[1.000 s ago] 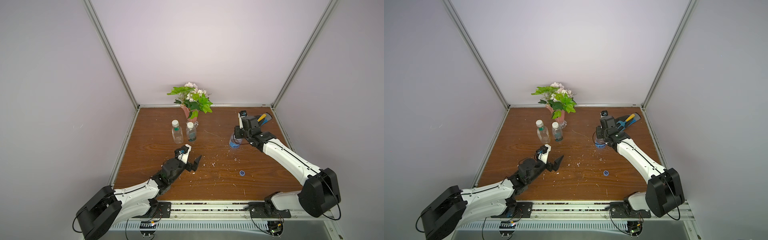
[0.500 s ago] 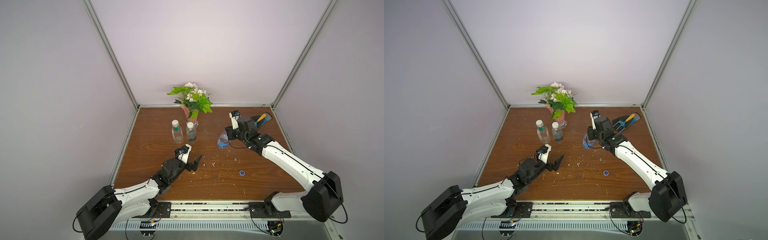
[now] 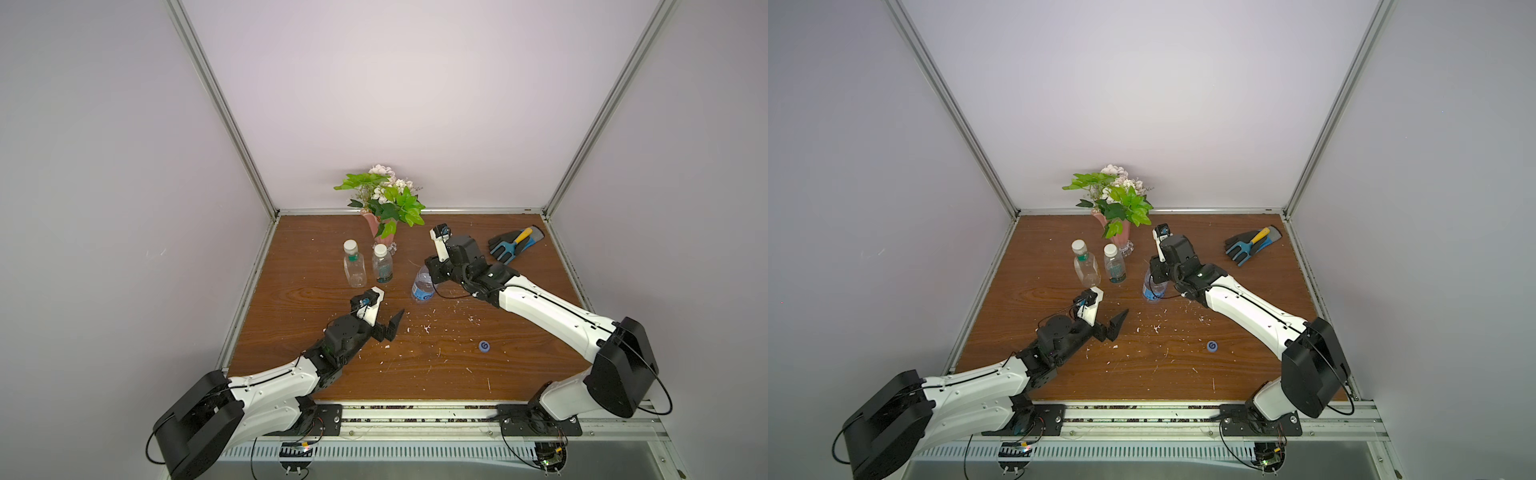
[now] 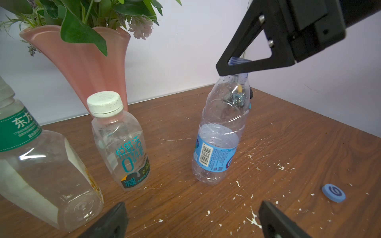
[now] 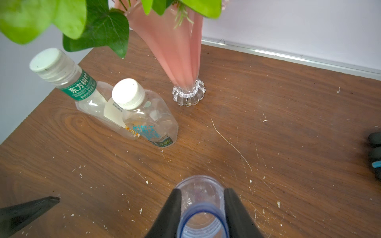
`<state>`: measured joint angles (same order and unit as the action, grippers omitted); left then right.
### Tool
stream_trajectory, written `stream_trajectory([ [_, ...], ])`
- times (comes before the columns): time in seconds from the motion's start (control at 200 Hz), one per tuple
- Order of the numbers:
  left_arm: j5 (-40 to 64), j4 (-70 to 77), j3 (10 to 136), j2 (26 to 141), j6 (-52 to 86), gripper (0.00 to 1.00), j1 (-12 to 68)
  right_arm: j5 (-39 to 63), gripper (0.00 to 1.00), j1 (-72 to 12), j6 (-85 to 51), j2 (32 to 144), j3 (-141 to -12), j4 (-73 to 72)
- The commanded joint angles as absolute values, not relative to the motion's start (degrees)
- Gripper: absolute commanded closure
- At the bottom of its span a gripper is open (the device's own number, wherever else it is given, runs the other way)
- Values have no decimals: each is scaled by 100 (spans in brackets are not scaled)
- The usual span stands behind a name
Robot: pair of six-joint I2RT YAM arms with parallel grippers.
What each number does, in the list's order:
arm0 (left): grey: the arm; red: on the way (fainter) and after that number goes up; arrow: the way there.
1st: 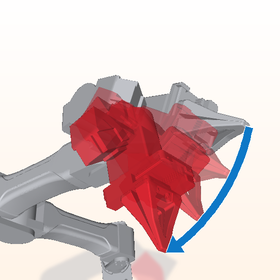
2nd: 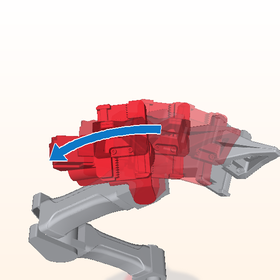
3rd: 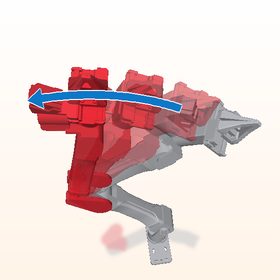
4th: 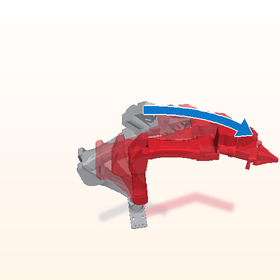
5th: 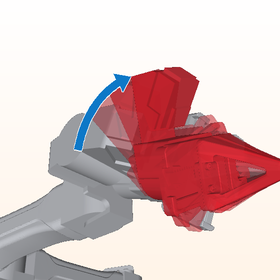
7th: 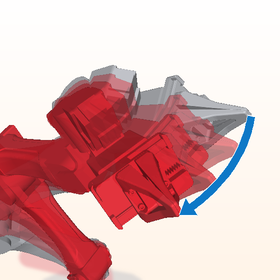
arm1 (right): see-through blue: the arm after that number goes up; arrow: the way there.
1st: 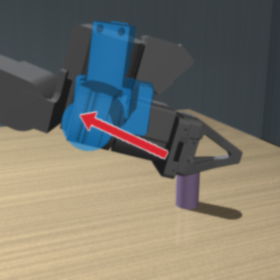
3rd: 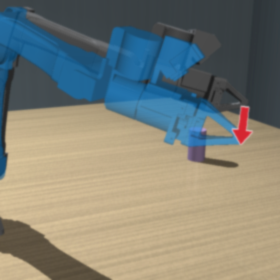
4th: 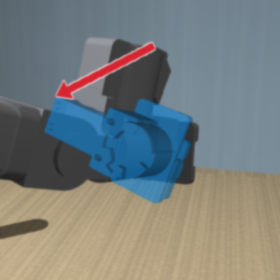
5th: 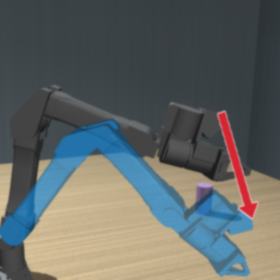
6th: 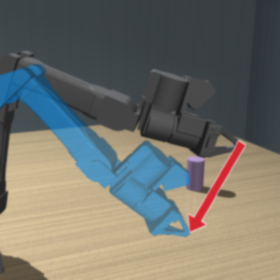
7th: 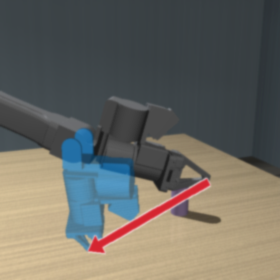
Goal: Screw on the bottle caps
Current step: Place the plastic bottle at the center of the board.
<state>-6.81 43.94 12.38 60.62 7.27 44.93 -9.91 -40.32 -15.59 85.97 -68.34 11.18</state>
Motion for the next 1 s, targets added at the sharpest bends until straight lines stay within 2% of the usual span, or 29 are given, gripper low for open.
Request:
stream_trajectory([
  [0.0, -638, 4482, 1379, 6099, 684, 1, 4450, -971, 83, -4081, -1655, 8590, -7048, 840],
  [0.235, -618, 4571, 1327, 6147, 664, 0, 4448, -1028, 83, -4157, -1626, 8787, -7084, 840],
  [0.425, -567, 4597, 1371, 6258, 684, 1, 4448, -1054, 77, -4201, -1578, 8918, -7102, 877],
  [0.565, -542, 4614, 1377, 6258, 695, 1, 4456, -1033, 67, -4269, -1520, 9007, -7136, 923],
  [0.751, -521, 4624, 1356, 6231, 690, 0, 4448, -981, 45, -4372, -1450, 9074, -7278, 974],
  [0.996, -492, 4675, 1314, 6228, 708, 0, 4453, -970, 29, -4468, -1310, 9123, -7541, 1201],
])
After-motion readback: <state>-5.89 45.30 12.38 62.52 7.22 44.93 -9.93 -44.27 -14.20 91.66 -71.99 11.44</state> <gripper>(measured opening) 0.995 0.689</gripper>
